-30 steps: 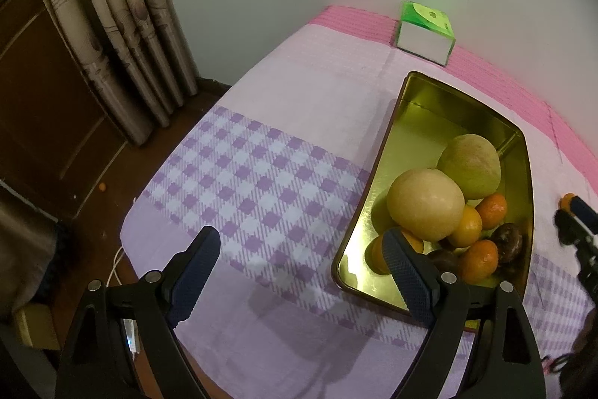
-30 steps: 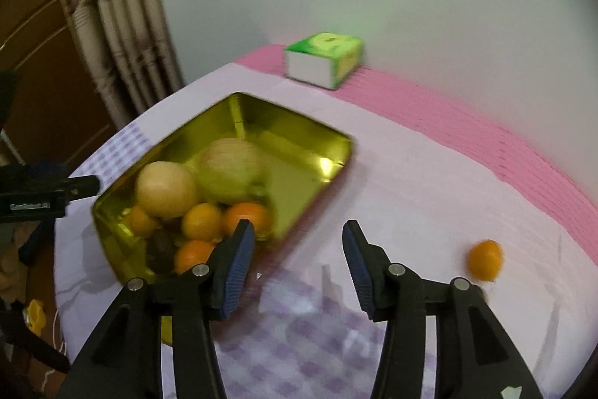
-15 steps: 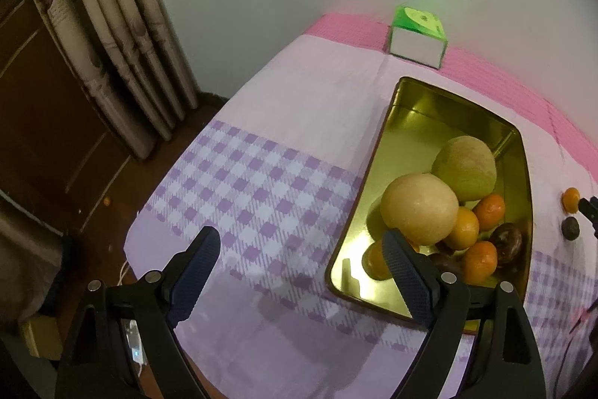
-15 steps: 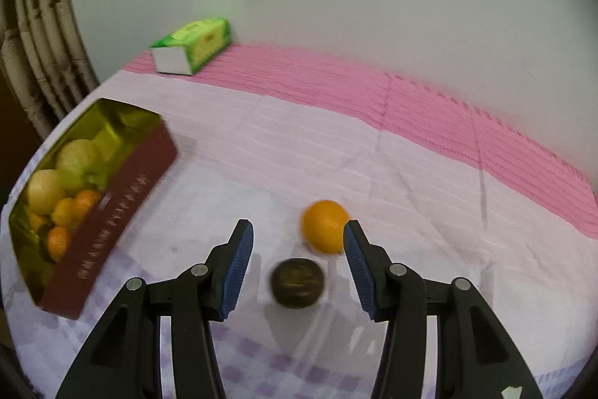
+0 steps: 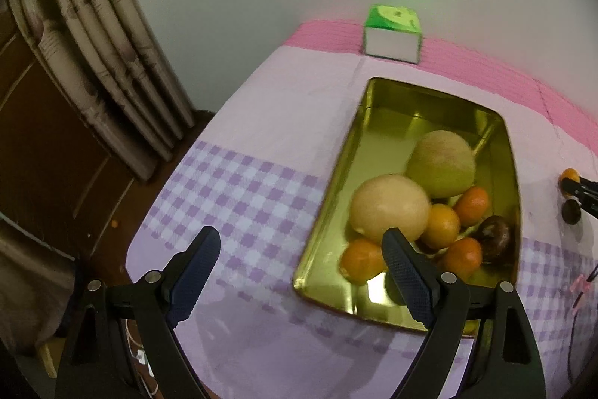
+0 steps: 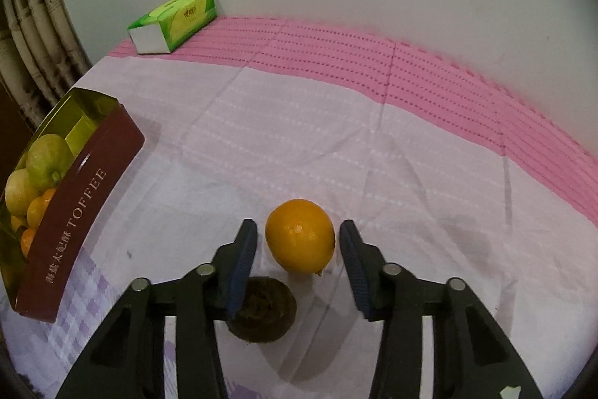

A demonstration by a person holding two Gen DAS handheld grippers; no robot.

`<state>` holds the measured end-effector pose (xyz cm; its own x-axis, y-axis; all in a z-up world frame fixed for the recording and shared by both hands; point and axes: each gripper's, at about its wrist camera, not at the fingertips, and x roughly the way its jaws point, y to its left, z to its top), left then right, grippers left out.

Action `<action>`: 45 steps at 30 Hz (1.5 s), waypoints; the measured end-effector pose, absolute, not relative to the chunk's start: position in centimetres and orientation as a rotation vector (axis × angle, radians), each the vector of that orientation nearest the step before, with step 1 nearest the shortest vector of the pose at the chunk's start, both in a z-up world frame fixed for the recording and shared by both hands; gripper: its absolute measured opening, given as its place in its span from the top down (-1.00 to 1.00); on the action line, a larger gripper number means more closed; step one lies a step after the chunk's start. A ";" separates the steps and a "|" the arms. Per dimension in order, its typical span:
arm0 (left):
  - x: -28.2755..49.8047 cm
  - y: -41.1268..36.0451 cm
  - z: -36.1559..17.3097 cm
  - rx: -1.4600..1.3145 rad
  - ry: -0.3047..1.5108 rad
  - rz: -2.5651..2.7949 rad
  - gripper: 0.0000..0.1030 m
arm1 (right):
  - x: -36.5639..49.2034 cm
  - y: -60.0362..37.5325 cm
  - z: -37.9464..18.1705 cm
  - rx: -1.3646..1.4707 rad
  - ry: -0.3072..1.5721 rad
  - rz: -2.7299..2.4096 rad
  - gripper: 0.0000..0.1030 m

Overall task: Organize fruits
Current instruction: 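Move the right gripper to the orange on the cloth and close it, then move the left gripper onto the dark mangosteen and close it while right holds the orange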

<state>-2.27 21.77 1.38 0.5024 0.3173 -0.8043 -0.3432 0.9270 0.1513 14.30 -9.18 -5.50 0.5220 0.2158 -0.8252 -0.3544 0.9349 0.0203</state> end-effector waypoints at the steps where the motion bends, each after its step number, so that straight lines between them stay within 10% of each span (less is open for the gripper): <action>1: -2.1 21.4 1.5 -0.025 0.962 0.392 -0.71 | 14.5 -9.3 -5.7 -0.143 0.974 0.350 0.30; 45: 9.5 -5.9 -4.4 0.186 1.010 -0.296 -0.71 | 8.1 -21.1 -7.1 -0.035 0.852 0.118 0.32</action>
